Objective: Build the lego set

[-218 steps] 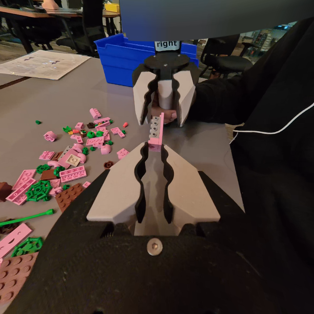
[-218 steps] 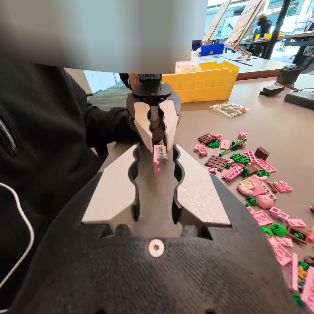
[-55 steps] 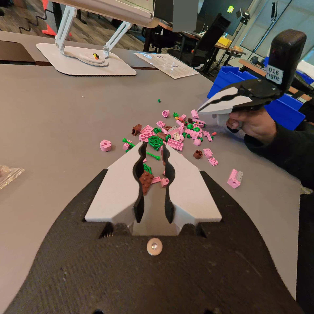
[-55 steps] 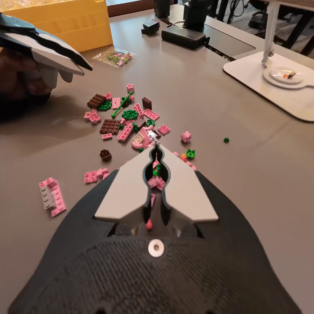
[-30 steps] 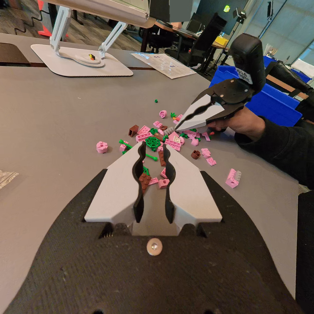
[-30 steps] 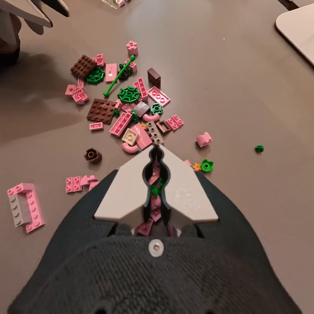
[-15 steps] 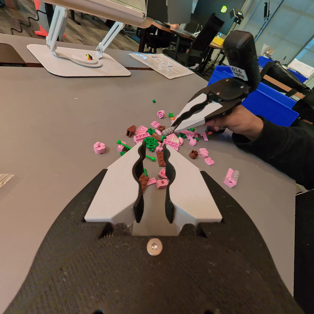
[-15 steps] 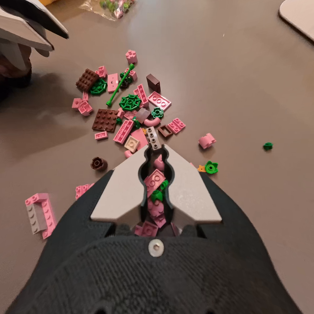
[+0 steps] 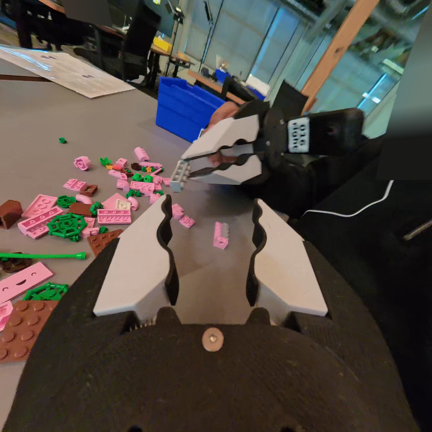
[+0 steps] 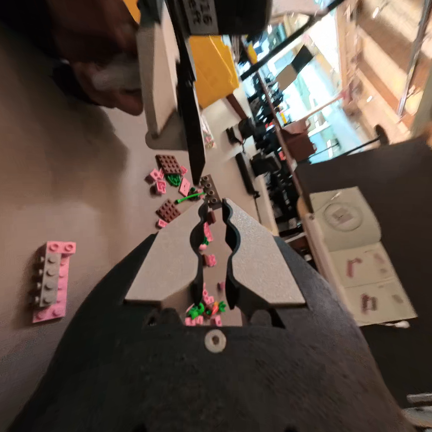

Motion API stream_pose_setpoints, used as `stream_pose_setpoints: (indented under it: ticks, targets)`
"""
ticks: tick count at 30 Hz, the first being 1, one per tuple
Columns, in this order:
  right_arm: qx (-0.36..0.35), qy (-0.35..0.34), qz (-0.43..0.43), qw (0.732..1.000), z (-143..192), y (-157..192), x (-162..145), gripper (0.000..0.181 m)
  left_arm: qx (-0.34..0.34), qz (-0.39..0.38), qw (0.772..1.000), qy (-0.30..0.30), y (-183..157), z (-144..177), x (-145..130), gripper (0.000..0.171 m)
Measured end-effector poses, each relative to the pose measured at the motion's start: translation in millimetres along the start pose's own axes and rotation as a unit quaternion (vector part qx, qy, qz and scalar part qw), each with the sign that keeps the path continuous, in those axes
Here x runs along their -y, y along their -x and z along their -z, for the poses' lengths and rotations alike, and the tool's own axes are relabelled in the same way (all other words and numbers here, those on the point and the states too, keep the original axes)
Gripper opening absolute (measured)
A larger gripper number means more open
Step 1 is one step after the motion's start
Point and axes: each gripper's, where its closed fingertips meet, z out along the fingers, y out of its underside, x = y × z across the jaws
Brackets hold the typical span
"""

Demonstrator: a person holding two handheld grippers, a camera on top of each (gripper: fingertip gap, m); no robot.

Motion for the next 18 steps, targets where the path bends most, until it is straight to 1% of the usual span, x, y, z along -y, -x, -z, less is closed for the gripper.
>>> stream_pose_setpoints:
  ticks: [2, 5, 6, 7, 8, 9, 10, 11, 12, 13, 14, 15, 16, 17, 18]
  targets:
    - [-0.011, -0.020, 0.023, 0.999, 2, 2, 16, 0.010, 0.011, -0.016, 1.000, 0.009, 0, -3, -3, 0.066]
    - [-0.003, -0.032, 0.013, 0.999, 4, 5, 25, 0.010, 0.008, -0.029, 1.000, -0.002, -3, -1, 2, 0.059]
    - [0.010, -0.033, -0.010, 0.999, 3, 7, 24, 0.010, 0.013, -0.035, 0.999, -0.009, -3, 1, 4, 0.058]
    - [0.032, -0.034, -0.050, 0.998, 1, 10, 23, 0.010, 0.018, -0.044, 0.999, -0.016, -2, 3, 7, 0.058]
    - [0.064, -0.035, -0.105, 0.992, 0, 14, 21, 0.010, 0.023, -0.054, 0.998, -0.020, -2, 4, 8, 0.057]
    - [0.098, -0.035, -0.172, 0.980, -1, 17, 19, 0.010, 0.028, -0.063, 0.997, -0.023, -2, 6, 10, 0.056]
    - [0.132, -0.030, -0.249, 0.959, -3, 19, 17, 0.010, 0.030, -0.072, 0.997, -0.023, -3, 6, 10, 0.053]
    - [0.167, -0.025, -0.329, 0.929, -3, 20, 15, 0.010, 0.027, -0.078, 0.996, -0.021, -4, 6, 9, 0.049]
    - [0.202, -0.028, -0.407, 0.890, -2, 19, 17, 0.010, 0.024, -0.085, 0.996, -0.016, -6, 6, 8, 0.044]
    - [0.235, -0.039, -0.482, 0.844, 0, 17, 20, 0.010, 0.022, -0.091, 0.996, -0.013, -8, 6, 8, 0.042]
    - [0.263, -0.055, -0.544, 0.795, 2, 14, 23, 0.010, 0.022, -0.096, 0.995, -0.013, -9, 7, 8, 0.038]
    - [0.284, -0.075, -0.588, 0.754, 6, 11, 27, 0.010, 0.025, -0.100, 0.995, -0.013, -8, 7, 8, 0.033]
    - [0.301, -0.092, -0.613, 0.724, 9, 9, 29, 0.010, 0.028, -0.101, 0.994, -0.015, -7, 8, 8, 0.030]
    - [0.313, -0.094, -0.626, 0.708, 10, 11, 28, 0.010, 0.030, -0.100, 0.994, -0.017, -6, 8, 9, 0.029]
    - [0.319, -0.087, -0.631, 0.702, 10, 14, 26, 0.010, 0.029, -0.097, 0.995, -0.019, -7, 9, 10, 0.028]
